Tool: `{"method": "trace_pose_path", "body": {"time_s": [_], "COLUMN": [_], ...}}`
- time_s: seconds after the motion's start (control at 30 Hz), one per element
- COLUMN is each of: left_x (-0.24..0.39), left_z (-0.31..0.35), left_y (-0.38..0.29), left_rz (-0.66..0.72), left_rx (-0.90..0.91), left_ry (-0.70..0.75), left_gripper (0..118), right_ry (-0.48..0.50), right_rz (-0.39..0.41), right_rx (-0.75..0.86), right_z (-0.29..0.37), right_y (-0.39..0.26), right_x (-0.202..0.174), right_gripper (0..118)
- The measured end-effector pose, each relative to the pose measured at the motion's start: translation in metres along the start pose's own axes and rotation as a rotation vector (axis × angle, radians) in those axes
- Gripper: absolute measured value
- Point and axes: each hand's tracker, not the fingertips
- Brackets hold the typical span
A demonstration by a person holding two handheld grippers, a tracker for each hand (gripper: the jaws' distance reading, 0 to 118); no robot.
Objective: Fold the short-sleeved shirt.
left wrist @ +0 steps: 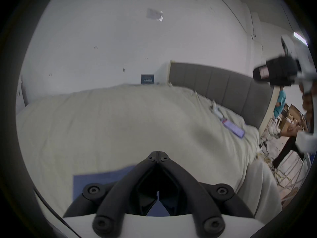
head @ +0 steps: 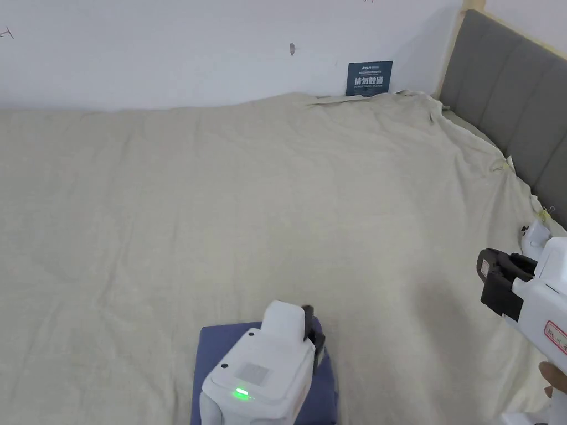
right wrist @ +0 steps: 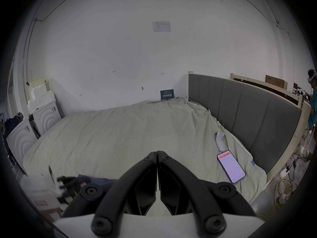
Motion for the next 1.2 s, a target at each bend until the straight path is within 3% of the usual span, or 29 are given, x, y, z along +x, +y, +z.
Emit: {"method": "trace_pose_path", "body": {"time_s": [0.3,0.7,1.2], "left_x": [-0.05,-0.134,-0.183], "left_z": [0.042,0.087,0.129], "left_y": [0.066,0.088,0.058], "left_rz": [-0.082,-0.046,0.026], "left_rx": [0.197,0.295,0.296], "left_ry": [0.16,0.4,0.554], "left_gripper": [0,0,0], "right_ry": [0.001,-0.032,-0.036], "right_rz": [0.058,0.165,0.153], "right_rx": [0.121,0.29,0.333], "right_z": [0.005,0.007,0.001], "right_y": [0.015,0.013,-0.002], "right_x": [-0.034,-0.073,-0.094], "right_gripper": [0,0,0]}}
